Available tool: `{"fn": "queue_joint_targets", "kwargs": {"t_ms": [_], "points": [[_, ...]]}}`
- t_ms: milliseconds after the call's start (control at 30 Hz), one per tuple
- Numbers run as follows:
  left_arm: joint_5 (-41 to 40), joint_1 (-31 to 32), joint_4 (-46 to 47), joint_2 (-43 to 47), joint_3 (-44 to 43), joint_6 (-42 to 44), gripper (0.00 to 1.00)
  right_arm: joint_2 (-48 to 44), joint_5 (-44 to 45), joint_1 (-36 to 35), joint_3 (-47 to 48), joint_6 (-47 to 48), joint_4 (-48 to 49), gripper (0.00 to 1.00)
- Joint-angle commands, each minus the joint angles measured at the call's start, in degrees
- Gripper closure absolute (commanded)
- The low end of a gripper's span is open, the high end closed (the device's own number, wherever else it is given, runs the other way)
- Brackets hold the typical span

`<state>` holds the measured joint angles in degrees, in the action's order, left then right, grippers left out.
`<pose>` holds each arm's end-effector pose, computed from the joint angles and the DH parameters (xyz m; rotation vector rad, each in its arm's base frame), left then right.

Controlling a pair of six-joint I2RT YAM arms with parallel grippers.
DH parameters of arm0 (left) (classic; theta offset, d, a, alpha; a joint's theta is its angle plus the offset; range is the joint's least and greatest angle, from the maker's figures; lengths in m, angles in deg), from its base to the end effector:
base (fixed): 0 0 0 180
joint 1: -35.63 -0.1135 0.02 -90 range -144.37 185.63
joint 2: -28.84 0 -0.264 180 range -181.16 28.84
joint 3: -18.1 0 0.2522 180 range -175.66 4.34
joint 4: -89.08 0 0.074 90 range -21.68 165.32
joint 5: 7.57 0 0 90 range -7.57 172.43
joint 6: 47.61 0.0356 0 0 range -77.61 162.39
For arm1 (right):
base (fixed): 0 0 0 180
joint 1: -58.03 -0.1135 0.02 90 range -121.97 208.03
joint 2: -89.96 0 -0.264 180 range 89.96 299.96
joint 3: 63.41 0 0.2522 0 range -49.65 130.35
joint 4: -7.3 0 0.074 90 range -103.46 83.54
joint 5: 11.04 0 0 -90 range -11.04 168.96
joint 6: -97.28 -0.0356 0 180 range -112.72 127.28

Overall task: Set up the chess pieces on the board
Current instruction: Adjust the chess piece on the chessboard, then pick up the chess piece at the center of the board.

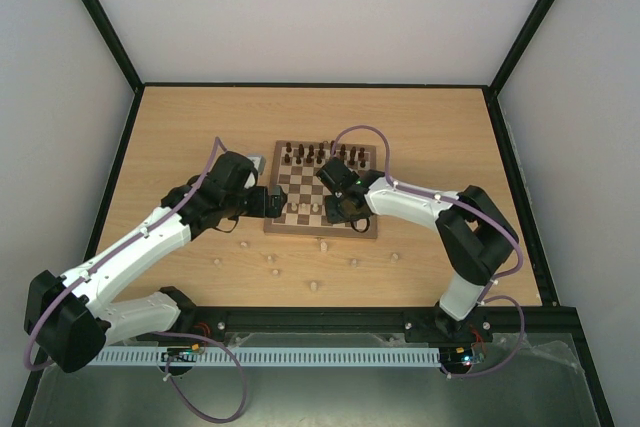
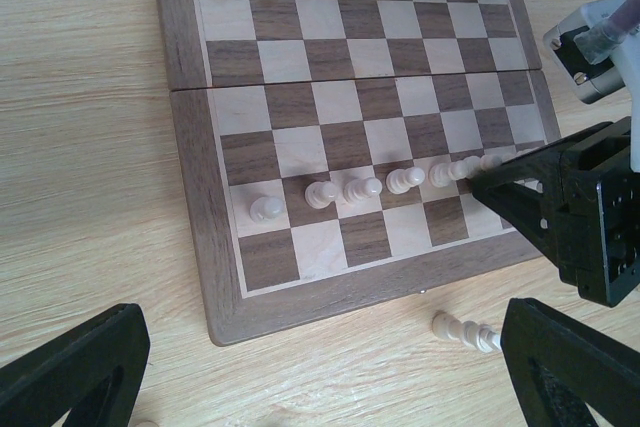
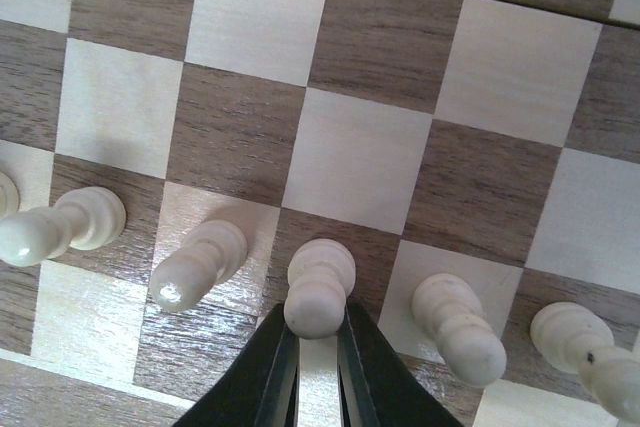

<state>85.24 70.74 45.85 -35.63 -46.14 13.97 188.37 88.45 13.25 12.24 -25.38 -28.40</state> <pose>0.1936 -0.1383 0.2754 0.1659 2.4036 -0.5957 0.2513 0.2411 0.1841 -0.2136 2.5883 0.2905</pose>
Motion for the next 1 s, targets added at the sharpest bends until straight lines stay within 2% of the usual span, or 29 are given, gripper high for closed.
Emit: {"fn": "queue_joint_targets", "kwargs": {"t_ms": [0,267,367,533,667,967], "points": [[0.1,-0.3,-1.0,1.2,-0.3,0.8,0.01,-1.8,-0.6,-0.5,0.4,0.4,-2.9,0.86],[-0.5,-0.5,-1.7,1.8,-0.3,1.1,0.01,-11.4,-1.3,-2.9,0.9,-0.8,-8.0,0.69],[-0.9,-0.9,-2.2,1.9,-0.2,1.2,0.01,-15.3,-0.4,-2.9,0.8,-1.2,-10.5,0.59],[-0.4,-1.6,-3.1,2.5,0.2,1.2,0.01,-18.7,2.2,-2.9,-1.0,-3.0,-14.9,0.34],[1.6,-1.8,-3.4,1.6,-1.4,1.4,0.01,-22.4,2.3,-2.9,-4.4,-7.8,-16.4,0.0],[6.5,-1.8,-1.3,0.5,-1.3,2.9,0.0,-32.1,5.0,-2.9,-14.0,-21.8,-21.0,0.01]]}}
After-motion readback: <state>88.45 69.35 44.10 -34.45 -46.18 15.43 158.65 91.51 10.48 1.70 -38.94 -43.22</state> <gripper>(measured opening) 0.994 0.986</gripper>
